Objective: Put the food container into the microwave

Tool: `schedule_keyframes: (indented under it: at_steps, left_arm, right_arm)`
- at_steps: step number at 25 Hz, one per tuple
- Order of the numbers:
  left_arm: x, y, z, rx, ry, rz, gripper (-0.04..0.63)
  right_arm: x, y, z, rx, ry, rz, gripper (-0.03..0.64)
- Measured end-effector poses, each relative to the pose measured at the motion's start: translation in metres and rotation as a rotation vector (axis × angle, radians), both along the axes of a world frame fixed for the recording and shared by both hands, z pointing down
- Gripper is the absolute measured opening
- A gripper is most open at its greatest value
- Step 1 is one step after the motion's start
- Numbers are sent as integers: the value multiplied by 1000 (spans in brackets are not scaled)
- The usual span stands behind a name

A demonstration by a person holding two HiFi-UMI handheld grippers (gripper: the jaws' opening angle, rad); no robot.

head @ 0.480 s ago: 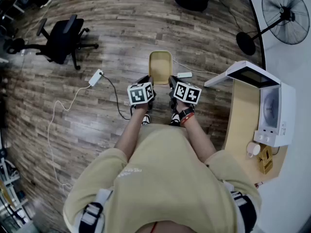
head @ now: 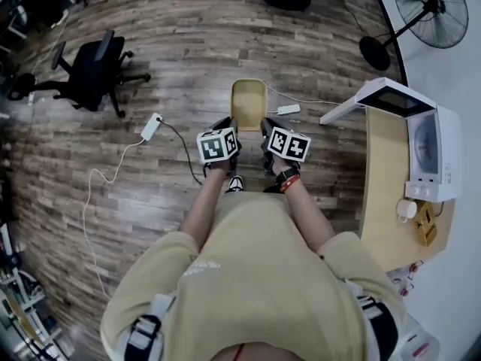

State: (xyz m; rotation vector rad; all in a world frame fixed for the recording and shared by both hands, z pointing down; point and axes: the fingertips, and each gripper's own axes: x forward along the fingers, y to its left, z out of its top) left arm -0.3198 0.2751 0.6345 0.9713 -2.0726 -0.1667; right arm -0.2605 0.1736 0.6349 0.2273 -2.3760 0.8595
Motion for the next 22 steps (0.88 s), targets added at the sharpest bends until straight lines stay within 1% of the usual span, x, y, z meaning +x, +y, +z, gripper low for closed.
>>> schedule_keyframes:
  at_steps: [4, 7, 9, 14, 19, 22]
  left_arm:
    - [8, 2, 4, 14, 21, 49, 61]
    - [21, -7, 11, 12, 43, 124, 61]
    - [34, -23, 16, 8, 58, 188, 61]
    - [71, -92, 17, 9, 73, 335, 61]
    - [113, -180, 6, -11, 18, 506, 61]
    - [142, -234, 0, 2, 15, 602, 61]
  right_arm:
    - [16, 7, 3, 9, 15, 51, 52]
    - [37, 4, 7, 11, 30, 119, 54]
    - [55, -6, 9, 7, 39, 176, 55]
    - [103, -63, 9, -7, 37, 330, 57]
    - [155, -138, 4, -31, 22, 544, 54]
    - [190, -183, 3, -54, -6, 641, 54]
